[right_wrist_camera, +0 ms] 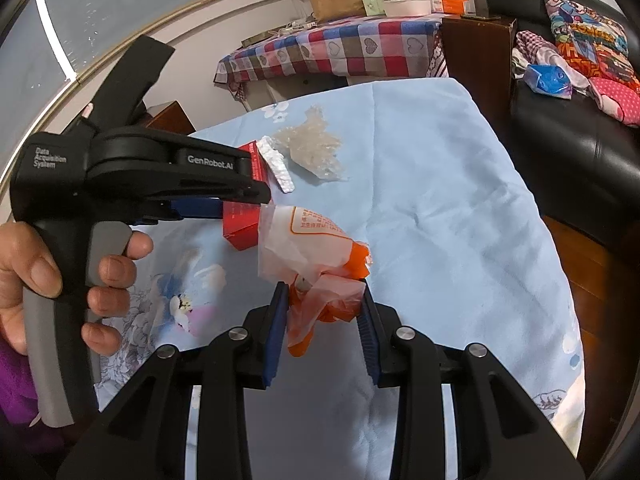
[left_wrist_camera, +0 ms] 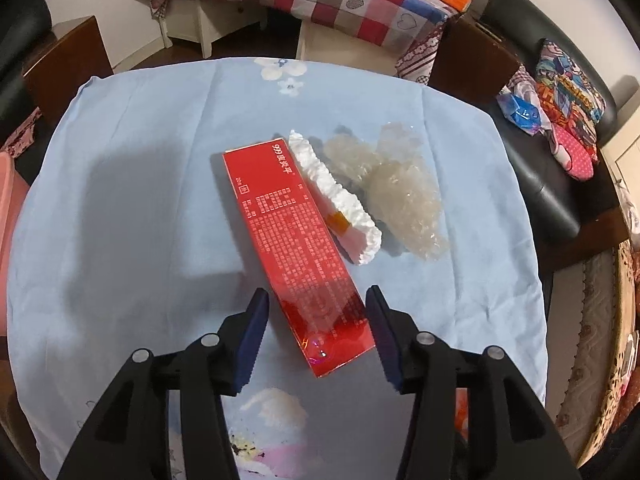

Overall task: Collect trash
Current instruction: 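Lower the left tool onto the red box while the right tool holds the wrapper, then grasp the red box with the left tool and lift it, then carry the red box with the left tool while the right tool carries the wrapper to the bucket, then open the left tool over the bucket while the right tool releases the wrapper, then move both tools back from the bucket to the table, then grasp the white foam strip with the left tool while the right tool grasps the bubble wrap, then carry the foam strip with the left tool while the right tool carries the bubble wrap to the bucket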

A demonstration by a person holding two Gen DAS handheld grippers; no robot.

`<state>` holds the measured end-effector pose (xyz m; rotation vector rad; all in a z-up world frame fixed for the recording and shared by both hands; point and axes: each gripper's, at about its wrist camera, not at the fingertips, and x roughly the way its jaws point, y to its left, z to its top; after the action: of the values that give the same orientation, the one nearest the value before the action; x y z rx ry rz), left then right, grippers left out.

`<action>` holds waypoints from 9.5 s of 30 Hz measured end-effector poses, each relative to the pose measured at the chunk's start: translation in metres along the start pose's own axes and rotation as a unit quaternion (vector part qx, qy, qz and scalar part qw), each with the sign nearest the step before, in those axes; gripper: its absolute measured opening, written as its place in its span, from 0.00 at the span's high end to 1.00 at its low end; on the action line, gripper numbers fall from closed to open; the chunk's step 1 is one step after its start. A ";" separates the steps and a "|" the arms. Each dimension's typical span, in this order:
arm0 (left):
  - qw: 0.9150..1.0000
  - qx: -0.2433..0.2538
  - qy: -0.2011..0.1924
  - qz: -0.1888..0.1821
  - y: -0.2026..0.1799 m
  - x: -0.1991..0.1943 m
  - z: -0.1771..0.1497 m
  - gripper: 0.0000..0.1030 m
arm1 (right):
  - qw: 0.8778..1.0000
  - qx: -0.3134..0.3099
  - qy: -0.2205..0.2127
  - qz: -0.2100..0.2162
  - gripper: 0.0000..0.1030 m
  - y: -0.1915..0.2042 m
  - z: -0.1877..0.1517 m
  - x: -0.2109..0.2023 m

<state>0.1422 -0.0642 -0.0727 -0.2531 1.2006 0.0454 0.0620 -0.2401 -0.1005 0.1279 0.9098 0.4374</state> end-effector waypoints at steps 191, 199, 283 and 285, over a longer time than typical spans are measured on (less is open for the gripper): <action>0.958 -0.175 -0.203 0.100 0.323 -0.193 -0.096 0.65 | 0.971 -0.193 0.014 0.138 0.61 0.274 0.065 0.062; 0.972 -0.124 -0.187 0.065 0.271 -0.171 -0.090 0.92 | 0.985 -0.144 0.019 0.093 0.61 0.197 0.045 0.048; 0.998 0.016 -0.059 -0.032 0.012 -0.028 0.017 0.86 | 0.999 0.033 -0.041 -0.003 0.87 -0.001 0.067 0.010; 0.997 0.013 -0.066 -0.029 0.021 -0.038 0.010 0.86 | 0.999 0.027 -0.040 0.001 0.87 0.007 0.065 0.009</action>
<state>0.1340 -0.0373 -0.0374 -0.2569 1.0619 -0.0042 0.1160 -0.2249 -0.0650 0.1934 0.8425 0.4066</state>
